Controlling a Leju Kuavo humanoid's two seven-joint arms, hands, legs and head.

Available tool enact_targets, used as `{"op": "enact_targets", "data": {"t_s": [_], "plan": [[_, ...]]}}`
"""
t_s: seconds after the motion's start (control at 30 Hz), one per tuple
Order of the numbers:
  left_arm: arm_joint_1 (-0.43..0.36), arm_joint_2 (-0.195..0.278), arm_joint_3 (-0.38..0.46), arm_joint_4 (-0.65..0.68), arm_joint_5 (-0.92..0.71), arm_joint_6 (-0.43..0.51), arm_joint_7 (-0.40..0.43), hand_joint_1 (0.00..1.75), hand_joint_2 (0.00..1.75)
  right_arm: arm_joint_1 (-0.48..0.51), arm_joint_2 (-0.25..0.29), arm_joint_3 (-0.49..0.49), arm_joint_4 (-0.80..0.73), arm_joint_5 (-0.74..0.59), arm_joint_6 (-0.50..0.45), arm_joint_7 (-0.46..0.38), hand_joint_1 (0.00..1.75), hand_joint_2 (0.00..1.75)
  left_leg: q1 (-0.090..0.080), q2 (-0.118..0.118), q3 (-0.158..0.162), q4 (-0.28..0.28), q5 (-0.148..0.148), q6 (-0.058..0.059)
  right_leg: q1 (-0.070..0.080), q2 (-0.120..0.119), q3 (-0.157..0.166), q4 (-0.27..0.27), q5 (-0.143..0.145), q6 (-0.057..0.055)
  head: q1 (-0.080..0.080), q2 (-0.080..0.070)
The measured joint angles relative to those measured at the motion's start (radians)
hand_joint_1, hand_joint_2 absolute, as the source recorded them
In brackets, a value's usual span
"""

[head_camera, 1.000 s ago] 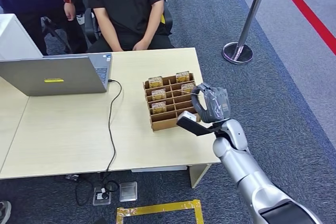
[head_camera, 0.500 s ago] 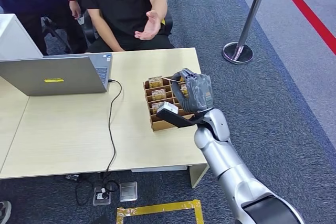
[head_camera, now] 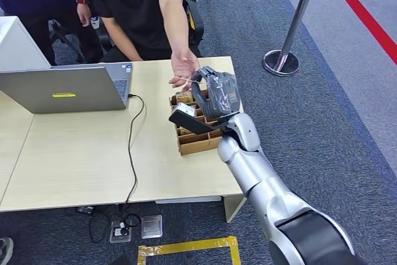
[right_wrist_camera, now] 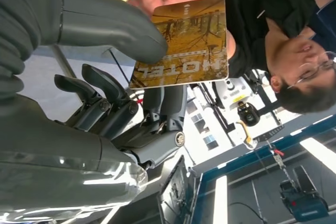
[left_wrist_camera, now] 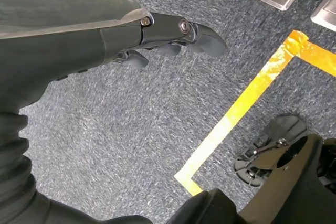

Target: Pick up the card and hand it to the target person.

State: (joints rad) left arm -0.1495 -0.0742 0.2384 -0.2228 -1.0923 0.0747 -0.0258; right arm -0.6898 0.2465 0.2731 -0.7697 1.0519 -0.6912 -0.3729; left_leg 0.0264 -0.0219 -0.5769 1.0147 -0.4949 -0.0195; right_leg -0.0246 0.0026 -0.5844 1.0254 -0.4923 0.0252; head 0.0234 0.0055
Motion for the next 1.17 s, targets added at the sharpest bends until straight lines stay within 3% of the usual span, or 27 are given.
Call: {"op": "enact_targets", "data": {"t_s": [0.13,0.23,0.27,0.37,0.57,0.73,0.87,1.03,1.17], "plan": [[0.0,-0.004,-0.002,0.0,-0.03,0.01,0.003,0.0,1.75,-0.022,0.0,-0.001,0.022,0.01,0.0,0.01,1.75,1.75,0.0,0.0,0.0,0.0,0.0,0.0,0.0,0.0,0.0,0.0,0.0,0.0,-0.001,0.0],[-0.001,-0.005,-0.005,0.0,-0.047,0.031,0.017,0.0,0.44,-0.026,0.0,-0.005,0.034,0.016,0.0,0.011,0.46,1.75,0.0,0.0,0.0,0.0,0.0,0.0,0.0,0.0,0.0,0.0,0.0,0.0,0.0,0.0],[-0.001,-0.006,-0.006,0.0,-0.048,0.036,0.023,0.0,0.0,-0.026,-0.001,-0.009,0.036,0.02,0.0,0.01,0.02,1.31,0.0,0.0,0.0,0.0,0.0,0.0,0.0,0.0,0.0,0.0,0.0,0.0,0.0,0.0],[-0.001,-0.006,-0.005,0.0,-0.048,0.04,0.033,0.0,0.0,-0.018,-0.004,-0.03,0.038,0.023,0.0,-0.003,0.0,0.0,0.0,0.0,0.0,0.0,0.0,0.0,0.0,0.0,0.0,0.0,0.0,0.0,0.0,0.0],[-0.001,-0.006,-0.003,0.001,-0.047,0.029,0.033,0.0,0.0,0.046,-0.01,-0.151,-0.004,0.011,-0.001,-0.108,0.0,0.0,0.0,0.0,0.0,0.0,0.0,0.0,0.0,0.0,0.0,0.0,0.0,0.0,0.0,0.0],[0.01,-0.006,0.01,0.001,-0.036,0.025,0.018,0.0,0.0,0.132,-0.029,-0.292,0.014,-0.13,0.005,-0.21,0.0,0.0,0.0,0.0,0.0,0.0,0.0,0.0,0.0,0.0,0.0,-0.001,0.0,0.0,0.0,0.0],[0.027,-0.006,0.025,0.001,-0.025,0.024,0.009,0.0,0.0,0.203,-0.066,-0.333,0.124,-0.289,0.057,-0.232,0.0,0.0,0.0,0.0,0.0,0.0,0.0,0.0,0.0,0.0,0.0,-0.001,0.0,0.0,0.0,0.0],[0.049,-0.005,0.05,0.001,-0.01,0.024,-0.003,0.0,0.0,0.329,-0.117,-0.336,0.24,-0.332,0.027,-0.234,0.0,0.0,0.0,-0.001,-0.001,-0.001,-0.002,0.0,0.0,-0.001,0.0,-0.001,-0.001,0.0,0.0,0.0],[0.057,-0.005,0.063,0.002,-0.006,0.017,-0.008,0.0,0.0,0.392,-0.15,-0.337,0.305,-0.337,0.012,-0.14,0.0,0.0,0.0,-0.001,0.0,-0.001,-0.002,0.0,0.0,-0.001,-0.001,-0.002,-0.002,0.0,-0.001,0.0]]}}
